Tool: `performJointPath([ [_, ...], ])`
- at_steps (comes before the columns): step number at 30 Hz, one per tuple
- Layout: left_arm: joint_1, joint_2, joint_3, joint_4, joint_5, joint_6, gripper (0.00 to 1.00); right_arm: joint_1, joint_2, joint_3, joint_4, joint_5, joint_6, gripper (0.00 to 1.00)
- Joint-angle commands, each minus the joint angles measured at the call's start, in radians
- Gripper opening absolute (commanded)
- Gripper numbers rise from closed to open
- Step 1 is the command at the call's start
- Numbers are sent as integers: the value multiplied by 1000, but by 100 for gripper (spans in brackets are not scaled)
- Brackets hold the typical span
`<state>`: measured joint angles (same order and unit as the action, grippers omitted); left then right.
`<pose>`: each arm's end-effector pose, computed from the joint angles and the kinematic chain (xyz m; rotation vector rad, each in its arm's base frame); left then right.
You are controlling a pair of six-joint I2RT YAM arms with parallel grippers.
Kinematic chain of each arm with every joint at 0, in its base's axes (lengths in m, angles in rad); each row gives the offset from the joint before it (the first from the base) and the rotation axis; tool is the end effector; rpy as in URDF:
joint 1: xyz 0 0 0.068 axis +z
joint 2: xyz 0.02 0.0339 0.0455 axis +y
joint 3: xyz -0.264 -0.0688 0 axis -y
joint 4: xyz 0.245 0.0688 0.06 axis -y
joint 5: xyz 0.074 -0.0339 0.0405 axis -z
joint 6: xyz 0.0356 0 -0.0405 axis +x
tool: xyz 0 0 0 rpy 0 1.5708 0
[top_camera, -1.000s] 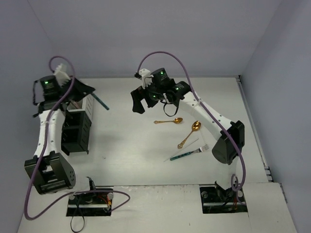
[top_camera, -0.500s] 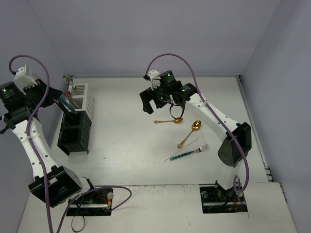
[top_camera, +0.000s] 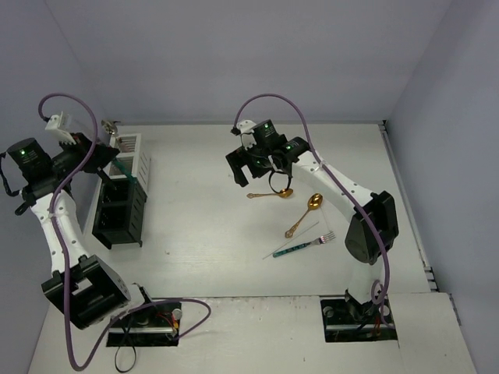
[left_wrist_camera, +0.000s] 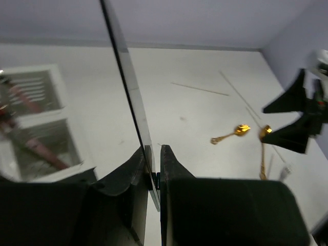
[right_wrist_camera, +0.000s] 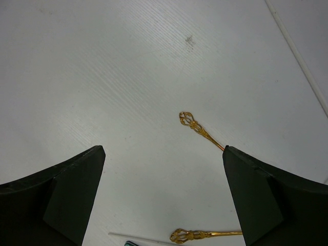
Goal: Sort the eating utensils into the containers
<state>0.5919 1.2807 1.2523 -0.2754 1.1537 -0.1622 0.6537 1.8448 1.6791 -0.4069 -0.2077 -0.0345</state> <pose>0.2468 0.1267 0.3930 0.1203 1.7471 -0.7570 0.3404 0.2700 0.3274 -0.8533 2.0134 0.5793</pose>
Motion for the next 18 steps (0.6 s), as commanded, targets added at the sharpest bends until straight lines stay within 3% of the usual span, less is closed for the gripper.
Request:
performJointPath([
  [1, -79, 9, 22, 220, 351, -17, 1, -11, 3, 10, 48, -1, -15, 97],
  [6, -178, -73, -19, 217, 389, 117, 2, -23, 9, 16, 49, -16, -16, 96],
  [12, -180, -68, 10, 211, 376, 131, 2, -31, 7, 12, 49, -24, -18, 96],
  [18, -39, -60, 71, 77, 117, 219, 3, -38, 17, -3, 54, -30, -21, 95],
])
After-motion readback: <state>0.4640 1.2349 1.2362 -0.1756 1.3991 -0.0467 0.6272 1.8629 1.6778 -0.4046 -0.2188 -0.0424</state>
